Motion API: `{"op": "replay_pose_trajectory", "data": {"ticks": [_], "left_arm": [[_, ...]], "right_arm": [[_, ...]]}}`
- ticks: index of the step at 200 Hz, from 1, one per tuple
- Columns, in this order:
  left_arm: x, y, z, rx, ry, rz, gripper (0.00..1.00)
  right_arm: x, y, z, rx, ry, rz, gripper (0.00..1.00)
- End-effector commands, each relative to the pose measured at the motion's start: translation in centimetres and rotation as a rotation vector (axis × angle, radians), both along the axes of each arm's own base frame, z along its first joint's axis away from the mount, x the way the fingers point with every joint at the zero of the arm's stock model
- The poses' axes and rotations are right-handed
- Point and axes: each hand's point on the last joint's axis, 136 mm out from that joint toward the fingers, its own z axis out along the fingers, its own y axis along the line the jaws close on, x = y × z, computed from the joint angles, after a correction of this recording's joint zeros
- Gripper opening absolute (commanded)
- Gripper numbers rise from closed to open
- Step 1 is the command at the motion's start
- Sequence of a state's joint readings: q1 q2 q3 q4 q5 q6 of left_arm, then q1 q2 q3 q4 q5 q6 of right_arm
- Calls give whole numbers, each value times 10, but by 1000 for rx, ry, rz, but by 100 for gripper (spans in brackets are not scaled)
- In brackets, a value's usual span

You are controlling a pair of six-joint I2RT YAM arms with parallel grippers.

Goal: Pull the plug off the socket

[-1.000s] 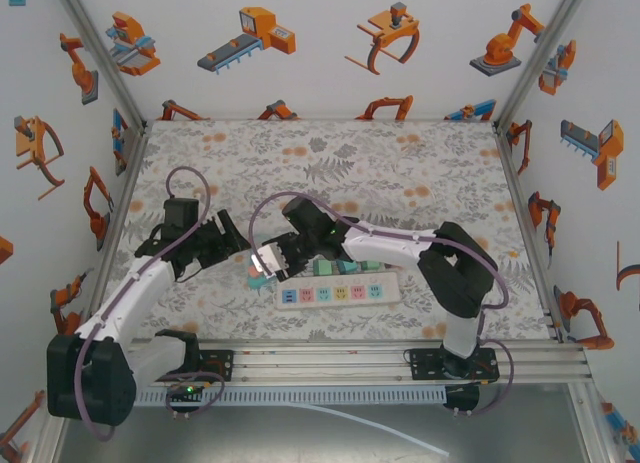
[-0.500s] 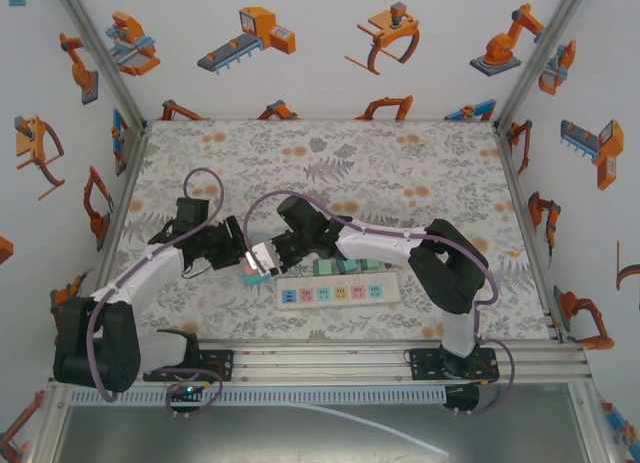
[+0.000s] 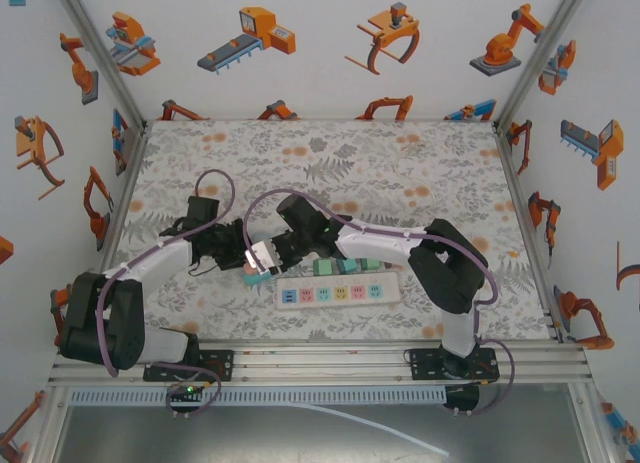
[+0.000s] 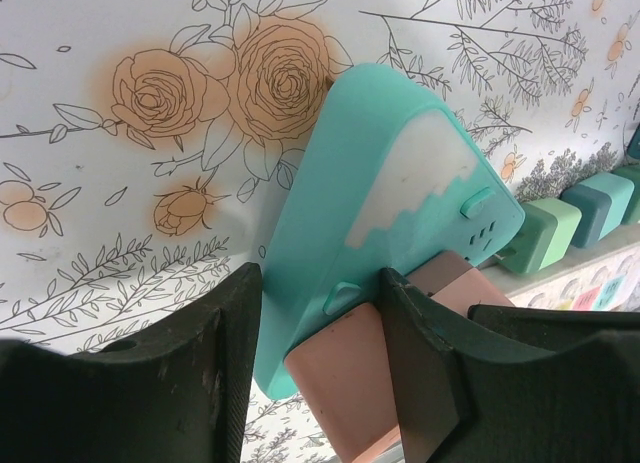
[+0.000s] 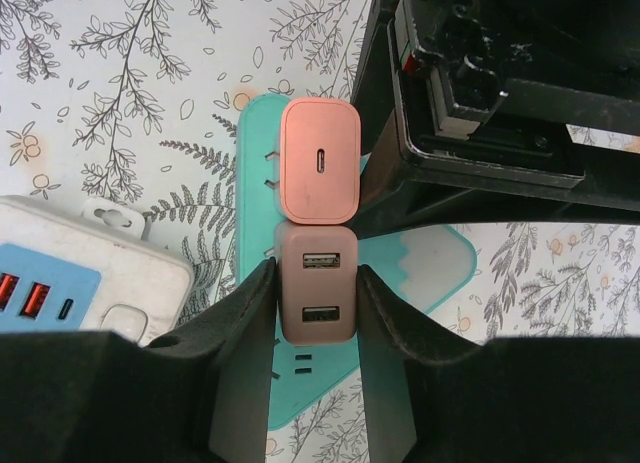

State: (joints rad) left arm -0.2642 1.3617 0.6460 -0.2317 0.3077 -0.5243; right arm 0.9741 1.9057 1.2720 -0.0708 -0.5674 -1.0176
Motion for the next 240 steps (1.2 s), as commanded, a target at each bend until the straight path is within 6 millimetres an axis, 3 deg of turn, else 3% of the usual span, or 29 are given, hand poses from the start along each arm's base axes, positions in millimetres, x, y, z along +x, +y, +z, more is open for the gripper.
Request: {"op": "replay_pose_trajectory", "data": {"ticks": [1,86,144,240], "left_arm": [[-16,15,-28,100,88,30,49],[-22,31,-48,190,148,72,49],[-24,39,-52,248,159,85,49],[-23,44,-54,306,170,92,49]], "right_arm": [[-5,7,7,13,43,14,17],[-1,14,35,55,93,-34,11],[5,17,48,67,143,-77,5],[8,26,96,148,185,-111,1]]}}
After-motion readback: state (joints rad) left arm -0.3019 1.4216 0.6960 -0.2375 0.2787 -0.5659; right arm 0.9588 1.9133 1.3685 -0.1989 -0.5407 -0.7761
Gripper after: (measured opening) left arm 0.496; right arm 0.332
